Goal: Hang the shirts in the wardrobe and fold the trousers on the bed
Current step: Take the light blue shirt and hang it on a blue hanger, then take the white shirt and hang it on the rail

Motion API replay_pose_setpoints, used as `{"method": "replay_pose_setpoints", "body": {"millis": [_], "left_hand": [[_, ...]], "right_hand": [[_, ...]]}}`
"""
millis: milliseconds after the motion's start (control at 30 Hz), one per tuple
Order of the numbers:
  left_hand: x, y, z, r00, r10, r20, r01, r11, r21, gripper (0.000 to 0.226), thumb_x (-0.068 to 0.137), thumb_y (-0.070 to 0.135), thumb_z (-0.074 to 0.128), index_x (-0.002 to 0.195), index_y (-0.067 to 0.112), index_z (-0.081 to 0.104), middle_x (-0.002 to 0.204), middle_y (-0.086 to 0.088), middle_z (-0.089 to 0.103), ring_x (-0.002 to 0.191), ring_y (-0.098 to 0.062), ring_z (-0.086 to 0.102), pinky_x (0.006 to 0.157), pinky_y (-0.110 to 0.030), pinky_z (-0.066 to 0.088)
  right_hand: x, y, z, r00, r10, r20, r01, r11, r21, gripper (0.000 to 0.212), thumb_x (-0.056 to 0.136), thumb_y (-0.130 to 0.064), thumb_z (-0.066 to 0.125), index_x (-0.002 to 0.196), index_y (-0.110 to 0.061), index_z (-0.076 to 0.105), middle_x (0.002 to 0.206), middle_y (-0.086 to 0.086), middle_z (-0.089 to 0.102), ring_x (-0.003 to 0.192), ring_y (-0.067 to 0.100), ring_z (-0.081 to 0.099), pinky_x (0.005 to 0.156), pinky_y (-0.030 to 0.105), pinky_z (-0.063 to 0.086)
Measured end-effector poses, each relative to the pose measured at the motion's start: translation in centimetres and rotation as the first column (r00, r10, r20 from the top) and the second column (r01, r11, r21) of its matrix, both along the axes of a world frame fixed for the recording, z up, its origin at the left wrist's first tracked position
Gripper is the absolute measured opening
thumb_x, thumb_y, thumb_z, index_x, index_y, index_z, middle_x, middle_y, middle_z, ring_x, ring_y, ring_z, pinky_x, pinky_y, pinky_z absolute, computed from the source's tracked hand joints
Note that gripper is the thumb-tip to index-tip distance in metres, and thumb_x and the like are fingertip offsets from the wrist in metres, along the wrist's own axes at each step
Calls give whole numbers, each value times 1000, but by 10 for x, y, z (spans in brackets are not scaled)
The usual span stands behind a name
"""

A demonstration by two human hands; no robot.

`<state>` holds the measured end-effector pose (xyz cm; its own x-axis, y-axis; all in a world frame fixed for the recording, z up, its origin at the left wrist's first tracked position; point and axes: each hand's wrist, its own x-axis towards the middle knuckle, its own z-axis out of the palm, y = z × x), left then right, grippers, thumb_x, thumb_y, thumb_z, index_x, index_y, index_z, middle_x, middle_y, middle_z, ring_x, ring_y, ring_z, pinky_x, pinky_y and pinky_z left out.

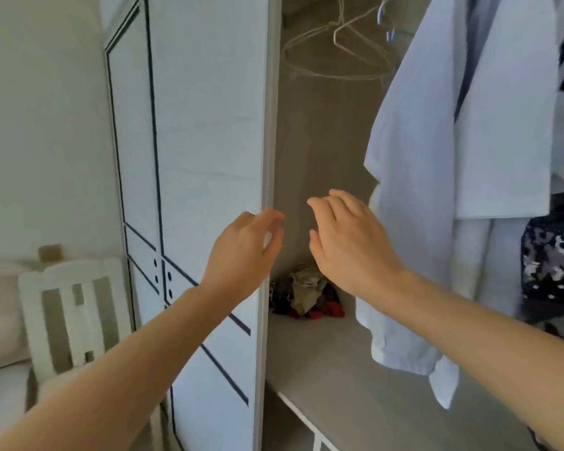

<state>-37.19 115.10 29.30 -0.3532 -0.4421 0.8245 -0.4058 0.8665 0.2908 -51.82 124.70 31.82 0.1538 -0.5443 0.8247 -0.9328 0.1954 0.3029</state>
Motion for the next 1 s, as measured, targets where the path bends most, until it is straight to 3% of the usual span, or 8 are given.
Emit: {"method": "replay_pose_setpoints", "body": {"millis": [100,233,467,633,767,867,1000], "left_hand": [[41,3,-44,995,101,-2,-101,994,32,24,99,28,52,121,24,62,96,11,58,81,-9,56,71,-21,41],[93,1,-110,972,226,71,-232,968,96,23,98,26,55,119,21,64,88,19,47,86,-10,56,75,-27,46],[168,-13,-208,927,348,138,-372,898,236,19,93,17,62,112,14,67,85,5,65,86,-20,60,70,-37,52],[211,-33,-273,885,429,179,-465,808,363,15,92,16,63,105,12,68,80,5,64,77,-19,59,66,-36,52],[251,-47,-326,822,523,226,-562,682,467,12,92,16,63,103,13,69,75,7,62,76,-16,57,63,-27,40],[281,-54,-359,770,578,270,-616,566,548,10,91,14,65,101,14,69,75,4,65,76,-19,58,59,-31,45],[318,-59,-390,726,581,369,-632,351,690,19,98,24,54,113,19,64,84,11,61,89,-15,56,68,-38,52]], "right_hand": [[28,-12,-43,989,125,85,-130,990,54,33,86,-18,61,116,-2,61,108,15,68,108,35,62,92,43,50],[61,-36,-106,952,250,175,-280,944,175,33,88,-15,60,117,0,58,98,14,65,95,33,60,82,42,52],[123,-83,-208,847,373,378,-500,800,331,34,89,-13,60,120,1,56,98,14,64,94,31,60,77,40,53],[173,-119,-268,785,382,488,-594,689,415,32,90,-12,60,120,0,57,102,14,65,97,31,61,78,40,55],[212,-147,-317,748,345,567,-643,589,490,33,87,-9,62,119,0,58,104,14,66,100,32,62,78,40,55],[239,-166,-351,733,316,602,-668,499,552,36,89,-10,60,123,0,57,104,12,67,99,30,62,75,38,54],[266,-191,-386,737,281,615,-673,391,628,37,91,-12,59,126,-1,55,101,9,67,95,27,63,72,32,49]]}}
